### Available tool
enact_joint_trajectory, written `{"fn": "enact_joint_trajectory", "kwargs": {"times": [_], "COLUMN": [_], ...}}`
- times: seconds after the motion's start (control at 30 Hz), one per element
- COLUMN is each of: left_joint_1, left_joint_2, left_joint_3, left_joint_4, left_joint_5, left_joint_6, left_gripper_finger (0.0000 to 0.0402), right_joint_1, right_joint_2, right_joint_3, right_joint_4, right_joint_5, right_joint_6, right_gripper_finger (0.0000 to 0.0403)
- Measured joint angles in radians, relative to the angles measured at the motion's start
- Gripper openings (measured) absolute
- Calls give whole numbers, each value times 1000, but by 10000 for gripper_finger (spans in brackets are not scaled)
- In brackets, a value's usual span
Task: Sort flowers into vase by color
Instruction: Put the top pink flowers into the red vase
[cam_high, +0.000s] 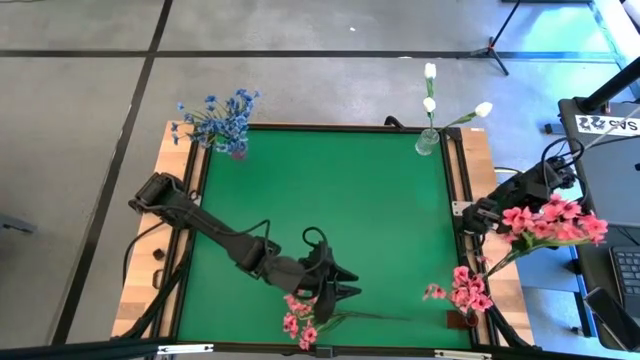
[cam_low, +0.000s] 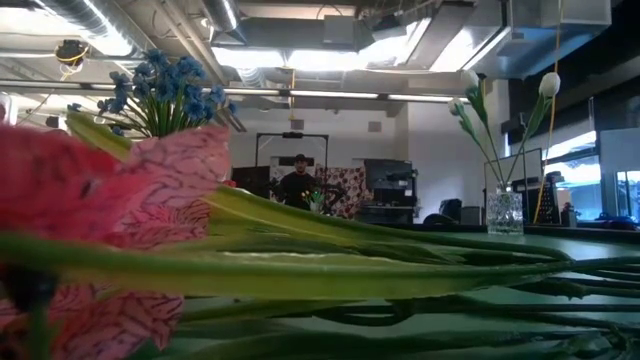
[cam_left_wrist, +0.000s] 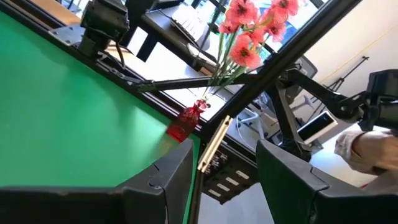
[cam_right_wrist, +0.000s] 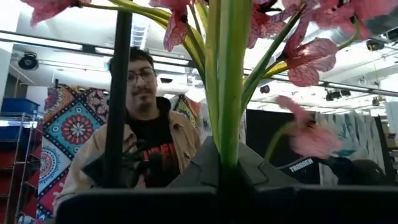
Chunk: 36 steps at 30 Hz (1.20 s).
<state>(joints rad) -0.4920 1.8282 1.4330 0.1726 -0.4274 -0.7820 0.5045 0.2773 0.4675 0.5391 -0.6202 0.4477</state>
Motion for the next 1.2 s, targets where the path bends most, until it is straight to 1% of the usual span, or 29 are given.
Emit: {"fn": "enact_joint_trajectory", "kwargs": {"times": [0.13,0.23,0.37,0.47,0.7,0.83,0.93,1.07,1.2], "left_joint_1": [-14,-23,-21,-16,-3,0,3,9,14], "left_joint_2": [0,0,0,0,0,0,0,0,0], "left_joint_3": [0,0,0,0,0,0,0,0,0], "left_joint_4": [0,0,0,-4,-4,-5,-5,-6,-7], "left_joint_5": [-5,-24,-33,-34,-34,-34,-33,-33,-33], "left_joint_6": [-2,-4,-14,-24,-28,-29,-30,-31,-31], "left_gripper_finger": [169,169,169,169,169,169,169,169,169], "right_joint_1": [16,58,137,220,433,535,586,626,657], "right_joint_2": [-1,3,43,88,177,186,186,186,210], "right_joint_3": [0,0,0,-6,-18,-18,-18,-18,-18], "right_joint_4": [7,2,-20,-17,-12,-24,-65,-125,-87], "right_joint_5": [-14,-5,35,60,151,219,275,342,359], "right_joint_6": [21,-17,-95,-139,-242,-356,-424,-434,-435], "right_gripper_finger": [7,7,7,7,7,7,7,7,7]}}
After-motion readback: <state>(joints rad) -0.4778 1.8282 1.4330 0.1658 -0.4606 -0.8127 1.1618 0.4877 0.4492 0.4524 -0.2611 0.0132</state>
